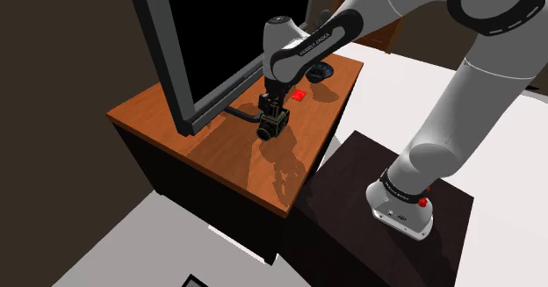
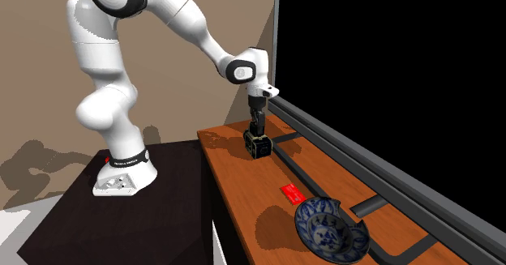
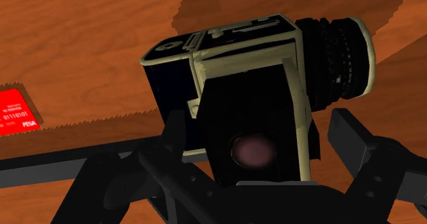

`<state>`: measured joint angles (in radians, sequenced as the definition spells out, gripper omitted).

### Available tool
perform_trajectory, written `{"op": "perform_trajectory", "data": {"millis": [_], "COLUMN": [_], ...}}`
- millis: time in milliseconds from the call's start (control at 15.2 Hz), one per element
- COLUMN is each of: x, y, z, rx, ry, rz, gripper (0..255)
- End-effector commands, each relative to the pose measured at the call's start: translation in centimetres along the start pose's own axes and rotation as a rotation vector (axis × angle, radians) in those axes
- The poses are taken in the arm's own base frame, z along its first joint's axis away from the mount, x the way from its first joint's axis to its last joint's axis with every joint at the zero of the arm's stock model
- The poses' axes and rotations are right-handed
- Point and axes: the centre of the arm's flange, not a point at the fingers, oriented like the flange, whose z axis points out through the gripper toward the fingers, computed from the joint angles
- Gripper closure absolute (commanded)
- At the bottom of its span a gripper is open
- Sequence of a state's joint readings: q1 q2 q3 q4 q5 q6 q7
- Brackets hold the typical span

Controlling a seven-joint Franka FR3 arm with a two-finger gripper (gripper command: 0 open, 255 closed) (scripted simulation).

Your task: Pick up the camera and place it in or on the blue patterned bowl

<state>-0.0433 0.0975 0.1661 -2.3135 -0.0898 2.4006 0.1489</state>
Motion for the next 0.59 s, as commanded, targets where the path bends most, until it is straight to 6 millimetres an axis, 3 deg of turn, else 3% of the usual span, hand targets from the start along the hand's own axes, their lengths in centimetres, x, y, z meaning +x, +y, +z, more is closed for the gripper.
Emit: {"op": "perform_trajectory", "data": {"millis": [0,66,132,528], "x": [0.0,0.0,0.0,0.0], "y": [0.0,0.0,0.0,0.0], "z": [0.02,0.02,0.02,0.02], "rx": [0.0,0.0,0.0,0.0], "ry": [0.0,0.0,0.0,0.0], "rz": [0.0,0.0,0.0,0.0], "gripper": [0,0,255,255]}}
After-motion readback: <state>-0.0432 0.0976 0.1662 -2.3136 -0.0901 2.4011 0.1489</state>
